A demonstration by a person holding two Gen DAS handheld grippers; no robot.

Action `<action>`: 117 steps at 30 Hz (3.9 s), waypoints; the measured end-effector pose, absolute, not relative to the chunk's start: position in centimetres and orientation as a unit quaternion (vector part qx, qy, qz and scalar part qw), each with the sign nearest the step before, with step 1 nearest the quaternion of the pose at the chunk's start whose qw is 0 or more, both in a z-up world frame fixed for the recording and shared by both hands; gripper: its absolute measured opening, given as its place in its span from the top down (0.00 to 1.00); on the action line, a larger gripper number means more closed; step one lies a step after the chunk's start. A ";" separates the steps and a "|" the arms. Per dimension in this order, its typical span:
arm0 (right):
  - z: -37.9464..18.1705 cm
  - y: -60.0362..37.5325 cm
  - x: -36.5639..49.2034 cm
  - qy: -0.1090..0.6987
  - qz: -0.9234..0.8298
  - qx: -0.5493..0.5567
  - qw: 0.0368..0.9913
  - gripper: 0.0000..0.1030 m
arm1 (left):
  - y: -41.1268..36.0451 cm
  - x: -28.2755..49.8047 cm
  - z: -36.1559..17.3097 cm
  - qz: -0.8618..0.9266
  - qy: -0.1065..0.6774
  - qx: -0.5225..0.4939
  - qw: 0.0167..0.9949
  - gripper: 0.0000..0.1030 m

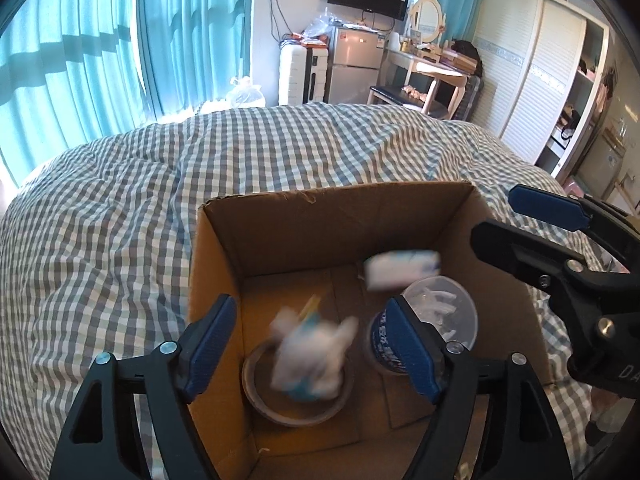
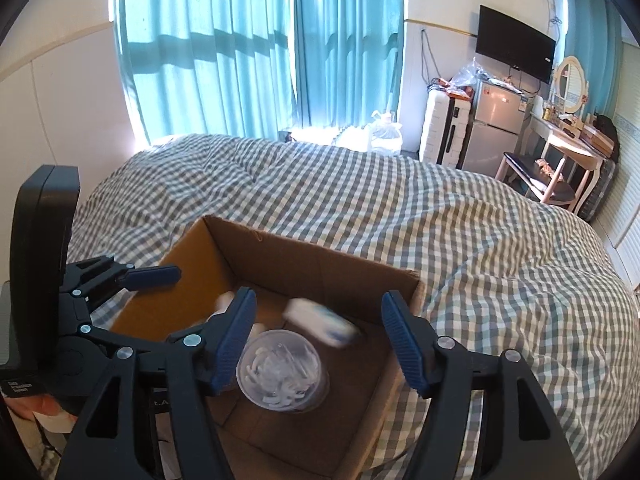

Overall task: Organize objects
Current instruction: 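Open both grippers to drop the bear and tissue pack in the box, then move both grippers back toward the white earbud case and plug, then grasp the white earbud case with the right gripper while the left grasps the white plug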

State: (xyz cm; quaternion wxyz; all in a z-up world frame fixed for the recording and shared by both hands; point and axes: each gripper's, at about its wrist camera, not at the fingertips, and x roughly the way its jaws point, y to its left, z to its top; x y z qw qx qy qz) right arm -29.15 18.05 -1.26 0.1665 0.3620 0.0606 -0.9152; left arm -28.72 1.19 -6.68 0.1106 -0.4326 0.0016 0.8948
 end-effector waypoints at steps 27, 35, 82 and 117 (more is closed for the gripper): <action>9.4 19.1 -14.6 0.078 -0.943 0.286 0.151 0.16 | 0.1 -15.2 3.9 0.935 0.007 -0.348 0.072 0.04; 8.1 18.2 -9.8 0.088 -0.939 0.288 0.166 0.16 | -0.9 -11.1 3.6 0.938 0.004 -0.343 0.056 0.03; -15.3 16.6 -9.2 0.145 -0.818 0.526 0.183 0.43 | 0.2 -6.6 -11.8 0.891 0.019 -0.452 0.041 0.02; -14.4 18.1 -9.2 0.152 -0.850 0.491 0.111 0.73 | 0.0 -6.8 -12.2 0.885 0.008 -0.462 0.050 0.02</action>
